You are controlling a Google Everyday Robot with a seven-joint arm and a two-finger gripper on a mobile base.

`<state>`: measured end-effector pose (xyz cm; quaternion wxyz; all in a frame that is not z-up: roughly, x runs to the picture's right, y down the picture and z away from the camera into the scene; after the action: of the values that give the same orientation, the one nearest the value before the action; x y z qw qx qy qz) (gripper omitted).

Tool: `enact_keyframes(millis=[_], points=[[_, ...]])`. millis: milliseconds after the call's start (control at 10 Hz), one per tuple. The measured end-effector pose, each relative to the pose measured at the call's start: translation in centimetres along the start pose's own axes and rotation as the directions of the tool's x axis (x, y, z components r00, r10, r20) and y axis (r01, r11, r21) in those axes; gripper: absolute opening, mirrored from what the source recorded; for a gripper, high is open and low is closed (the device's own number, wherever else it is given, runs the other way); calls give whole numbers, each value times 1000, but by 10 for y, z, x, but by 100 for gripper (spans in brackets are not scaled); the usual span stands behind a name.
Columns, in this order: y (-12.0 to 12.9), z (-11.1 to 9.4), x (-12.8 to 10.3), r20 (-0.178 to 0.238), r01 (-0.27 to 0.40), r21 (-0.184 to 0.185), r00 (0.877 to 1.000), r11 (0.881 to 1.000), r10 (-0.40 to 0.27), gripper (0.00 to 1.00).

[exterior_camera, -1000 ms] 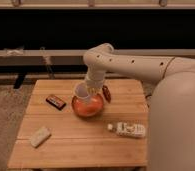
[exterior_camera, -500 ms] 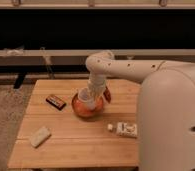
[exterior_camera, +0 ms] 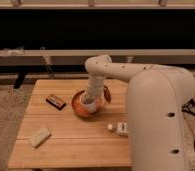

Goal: Place the ceramic cup in the ceramic bowl

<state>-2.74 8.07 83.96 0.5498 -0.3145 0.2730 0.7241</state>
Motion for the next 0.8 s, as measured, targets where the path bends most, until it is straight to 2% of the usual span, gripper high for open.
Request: enact_keyframes(millis=[300,600,800], points=[[-1,-2,1,4,6,3,1000,1000,-6,80],[21,-33,14,94,86,-25,992,996,-83,80],[36,-81,34,190,139,-41,973,989,-129,80]])
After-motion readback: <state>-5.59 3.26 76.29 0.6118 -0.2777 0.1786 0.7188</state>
